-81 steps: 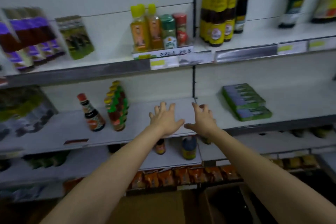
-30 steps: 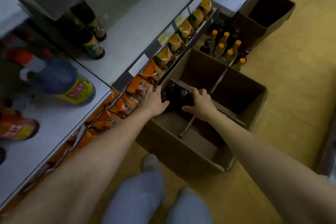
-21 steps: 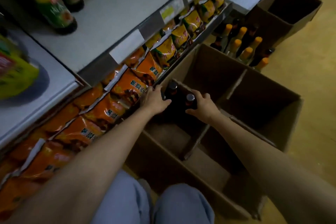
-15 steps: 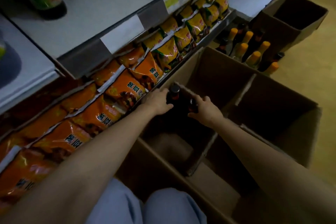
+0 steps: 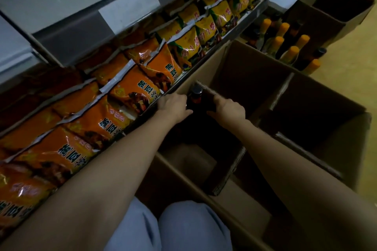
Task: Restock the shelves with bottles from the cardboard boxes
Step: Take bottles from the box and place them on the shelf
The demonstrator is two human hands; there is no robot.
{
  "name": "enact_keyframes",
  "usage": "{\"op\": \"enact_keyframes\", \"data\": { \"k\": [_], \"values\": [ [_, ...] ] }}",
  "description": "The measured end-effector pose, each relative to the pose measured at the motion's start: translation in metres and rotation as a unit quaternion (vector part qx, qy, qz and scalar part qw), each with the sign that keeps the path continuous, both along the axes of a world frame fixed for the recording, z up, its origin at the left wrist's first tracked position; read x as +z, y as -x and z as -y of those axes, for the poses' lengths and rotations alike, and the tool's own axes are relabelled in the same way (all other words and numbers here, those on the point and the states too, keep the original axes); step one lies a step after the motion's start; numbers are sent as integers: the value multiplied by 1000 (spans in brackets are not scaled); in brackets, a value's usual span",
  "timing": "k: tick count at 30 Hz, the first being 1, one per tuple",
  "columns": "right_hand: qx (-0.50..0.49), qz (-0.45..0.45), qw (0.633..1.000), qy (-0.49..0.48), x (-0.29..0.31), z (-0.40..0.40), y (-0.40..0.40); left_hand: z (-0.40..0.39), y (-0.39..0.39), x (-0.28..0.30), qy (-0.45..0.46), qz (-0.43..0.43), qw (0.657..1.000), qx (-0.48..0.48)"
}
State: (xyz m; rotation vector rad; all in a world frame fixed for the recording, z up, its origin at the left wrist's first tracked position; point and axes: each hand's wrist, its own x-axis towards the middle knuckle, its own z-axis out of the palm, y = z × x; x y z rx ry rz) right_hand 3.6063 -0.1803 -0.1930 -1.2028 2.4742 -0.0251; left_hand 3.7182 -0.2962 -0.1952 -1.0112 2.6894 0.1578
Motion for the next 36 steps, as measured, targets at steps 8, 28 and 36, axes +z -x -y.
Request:
{"op": "enact_keyframes", "data": {
  "k": [8,28,36],
  "values": [
    [-14,-13,998,58,-8,-19,-23,-5,-8,-1,8,-52,999,0],
    [-33,-15,995,96,368,-108,-31,-97,-7,366,-4,-87,996,-20],
    [-102,-18,984,144,593,-160,-7,-128,27,596,3,-100,990,-95]
  ]
}}
